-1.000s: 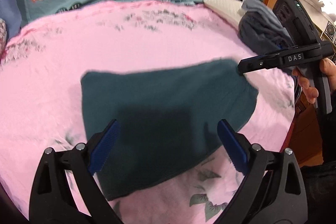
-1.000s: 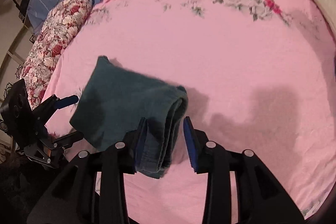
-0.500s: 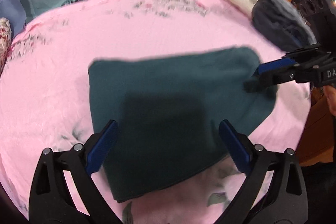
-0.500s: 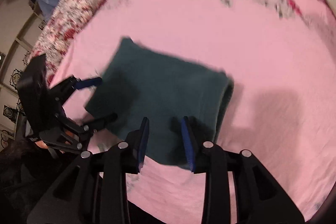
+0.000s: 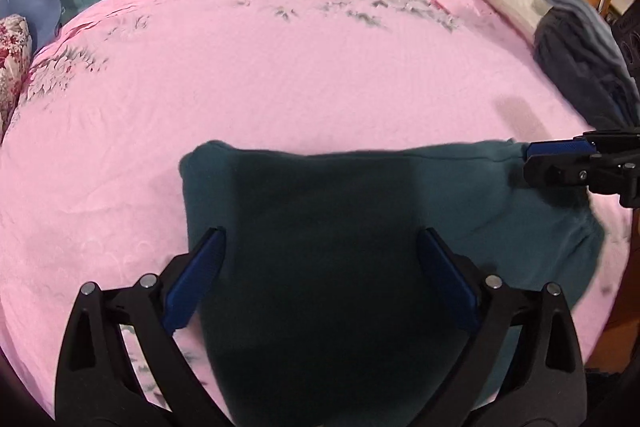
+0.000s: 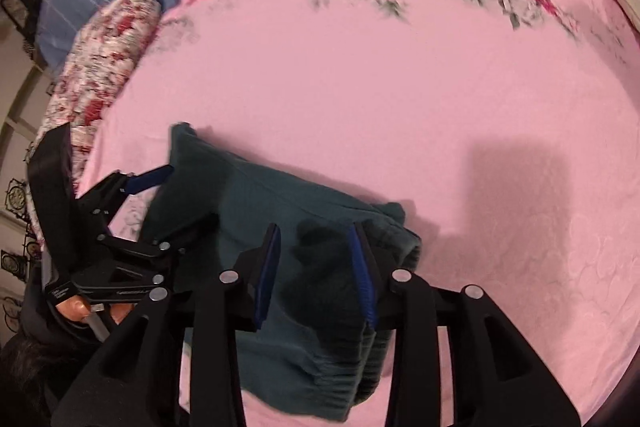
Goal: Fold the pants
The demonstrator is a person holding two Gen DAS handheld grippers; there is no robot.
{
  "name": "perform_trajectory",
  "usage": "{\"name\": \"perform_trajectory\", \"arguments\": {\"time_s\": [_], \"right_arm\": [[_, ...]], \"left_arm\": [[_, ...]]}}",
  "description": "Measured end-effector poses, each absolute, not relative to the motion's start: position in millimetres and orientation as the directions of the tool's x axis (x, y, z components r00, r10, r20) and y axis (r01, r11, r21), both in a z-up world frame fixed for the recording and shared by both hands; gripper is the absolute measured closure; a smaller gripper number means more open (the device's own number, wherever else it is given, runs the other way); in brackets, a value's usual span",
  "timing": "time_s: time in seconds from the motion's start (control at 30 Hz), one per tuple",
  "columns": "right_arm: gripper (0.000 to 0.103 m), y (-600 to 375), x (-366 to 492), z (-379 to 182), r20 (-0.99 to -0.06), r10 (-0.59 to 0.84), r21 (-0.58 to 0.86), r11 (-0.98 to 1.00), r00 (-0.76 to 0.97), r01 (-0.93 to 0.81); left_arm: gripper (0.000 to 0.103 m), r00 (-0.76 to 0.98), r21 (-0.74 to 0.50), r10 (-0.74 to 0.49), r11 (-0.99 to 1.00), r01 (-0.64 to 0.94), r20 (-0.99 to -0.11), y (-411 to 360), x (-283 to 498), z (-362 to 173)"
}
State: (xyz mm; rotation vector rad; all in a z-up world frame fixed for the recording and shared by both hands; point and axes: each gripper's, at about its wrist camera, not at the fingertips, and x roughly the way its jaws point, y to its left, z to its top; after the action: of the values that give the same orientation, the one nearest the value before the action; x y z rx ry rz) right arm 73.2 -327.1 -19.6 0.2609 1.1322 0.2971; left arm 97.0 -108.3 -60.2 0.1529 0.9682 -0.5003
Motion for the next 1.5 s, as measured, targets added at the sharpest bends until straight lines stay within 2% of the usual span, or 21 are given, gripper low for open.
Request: {"name": "perform_trajectory", "arguments": {"time_s": [0.03, 0.13, 0.17, 0.2, 0.27, 0.37, 0.47, 0.63, 0.77, 1.1, 1.2, 1.37, 1.4, 1.43, 1.5], "right_arm": [[0.063, -329.4, 67.9, -9.8, -0.835, 0.361, 0.350, 0.931, 0.416, -0.107], [0.045, -340.7, 44.2, 22.8, -0.800, 0.355, 0.334, 0.933, 0.484, -0.132], [0.032, -344.1, 38.4, 27.1, -0.798, 0.346, 0.325, 0.937, 0.494, -0.132], [0.015, -349.4, 31.5, 27.9, -0.801, 0.335, 0.315, 0.941, 0.497, -0.125], [0.004, -364.8, 20.0, 18.1, -0.809, 0.317, 0.316, 0.945, 0.495, -0.087], [0.004, -379.0, 14.1, -8.4, -0.806, 0.367, 0.385, 0.921, 0.465, -0.060], [0.004, -377.9, 13.4, -31.4, -0.797, 0.400, 0.432, 0.901, 0.453, -0.037], [0.004, -370.2, 20.1, -49.7, -0.770, 0.470, 0.507, 0.861, 0.432, -0.034], [0.004, -362.2, 24.7, -53.2, -0.765, 0.487, 0.518, 0.854, 0.422, -0.046], [0.004, -355.6, 25.5, -54.2, -0.722, 0.563, 0.585, 0.807, 0.403, -0.080], [0.004, -349.5, 24.0, -53.7, -0.719, 0.581, 0.592, 0.800, 0.381, -0.101], [0.004, -345.9, 22.9, -53.6, -0.718, 0.591, 0.593, 0.796, 0.368, -0.122], [0.004, -344.9, 24.1, -54.1, -0.714, 0.594, 0.597, 0.793, 0.370, -0.121], [0.004, -343.3, 25.2, -54.2, -0.715, 0.592, 0.595, 0.795, 0.372, -0.122], [0.008, -336.8, 28.3, -54.2, -0.728, 0.574, 0.570, 0.810, 0.375, -0.135]], "left_arm": [[0.005, 0.474, -0.118, -0.364, 0.874, 0.472, -0.802, -100.8, 92.3, -50.2], [0.004, 0.520, -0.123, -0.409, 0.858, 0.498, -0.750, -74.7, 71.6, -22.7], [0.003, 0.527, -0.119, -0.412, 0.857, 0.501, -0.743, -69.1, 70.4, -18.4], [0.002, 0.532, -0.120, -0.414, 0.857, 0.500, -0.739, -55.7, 65.0, -16.1], [0.002, 0.524, -0.141, -0.416, 0.863, 0.486, -0.743, -34.3, 64.8, -18.9], [0.002, 0.491, -0.195, -0.412, 0.880, 0.433, -0.768, -13.9, 77.8, -35.7], [0.002, 0.429, -0.294, -0.457, 0.871, 0.395, -0.779, -12.3, 93.1, -54.7], [0.002, 0.389, -0.324, -0.481, 0.856, 0.402, -0.786, -33.2, 99.0, -71.5], [0.002, 0.389, -0.287, -0.456, 0.861, 0.419, -0.800, -49.0, 96.3, -75.3], [0.004, 0.339, -0.415, -0.545, 0.824, 0.385, -0.767, -45.6, 98.2, -72.9], [0.014, 0.285, -0.491, -0.599, 0.789, 0.368, -0.748, -43.3, 102.6, -72.2], [0.018, 0.258, -0.500, -0.605, 0.782, 0.372, -0.754, -43.9, 101.4, -73.1], [0.023, 0.257, -0.492, -0.597, 0.787, 0.374, -0.760, -45.5, 101.0, -72.8], [0.040, 0.256, -0.488, -0.591, 0.791, 0.369, -0.765, -46.8, 101.4, -73.4], [0.063, 0.241, -0.510, -0.598, 0.789, 0.342, -0.765, -44.8, 105.9, -77.6]]}}
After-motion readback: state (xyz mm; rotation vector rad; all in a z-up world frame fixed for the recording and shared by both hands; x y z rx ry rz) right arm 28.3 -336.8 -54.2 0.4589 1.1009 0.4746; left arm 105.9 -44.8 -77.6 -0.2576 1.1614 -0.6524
